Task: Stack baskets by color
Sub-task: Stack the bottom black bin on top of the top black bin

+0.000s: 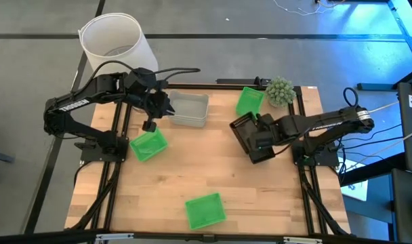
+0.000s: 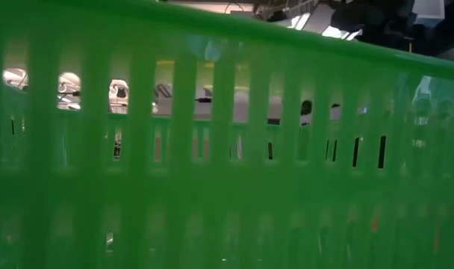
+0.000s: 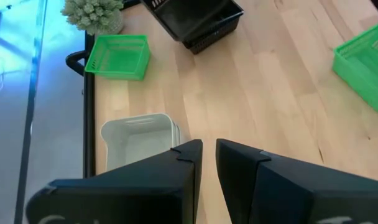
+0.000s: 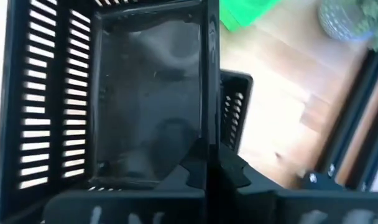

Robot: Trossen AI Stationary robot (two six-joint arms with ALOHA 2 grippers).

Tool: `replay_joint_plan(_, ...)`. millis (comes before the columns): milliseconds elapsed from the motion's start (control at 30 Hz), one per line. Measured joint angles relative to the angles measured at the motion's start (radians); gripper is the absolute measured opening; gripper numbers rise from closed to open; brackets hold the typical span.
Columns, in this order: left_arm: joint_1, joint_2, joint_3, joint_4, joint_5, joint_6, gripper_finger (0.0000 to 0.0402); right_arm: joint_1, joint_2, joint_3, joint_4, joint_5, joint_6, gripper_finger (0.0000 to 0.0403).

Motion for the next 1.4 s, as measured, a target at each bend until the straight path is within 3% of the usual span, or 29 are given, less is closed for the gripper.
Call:
replay_joint_plan(200, 0.0, 0.0, 0.0, 0.018, -0.001, -0.001, 0.0039, 0.062, 0.0, -0.001, -0.113, 0.0, 0.161, 0.0)
replay_joint_plan(367, 0.0, 0.0, 0.0, 0.042, -0.002, -0.001, 0.0039, 0.091, -0.001, -0.047, -0.109, -0.02, 0.24, 0.0)
replay_joint_plan(1033, 0.0, 0.0, 0.0, 0.049, -0.002, -0.028, 0.0039, 0.091, 0.0, -0.275, 0.153, -0.09, 0.235, 0.0001)
replay_joint_plan(1400, 0.0, 0.0, 0.0, 0.049, -0.008, -0.028, 0.0039, 0.084, 0.0, -0.276, 0.181, -0.088, 0.234, 0.0073)
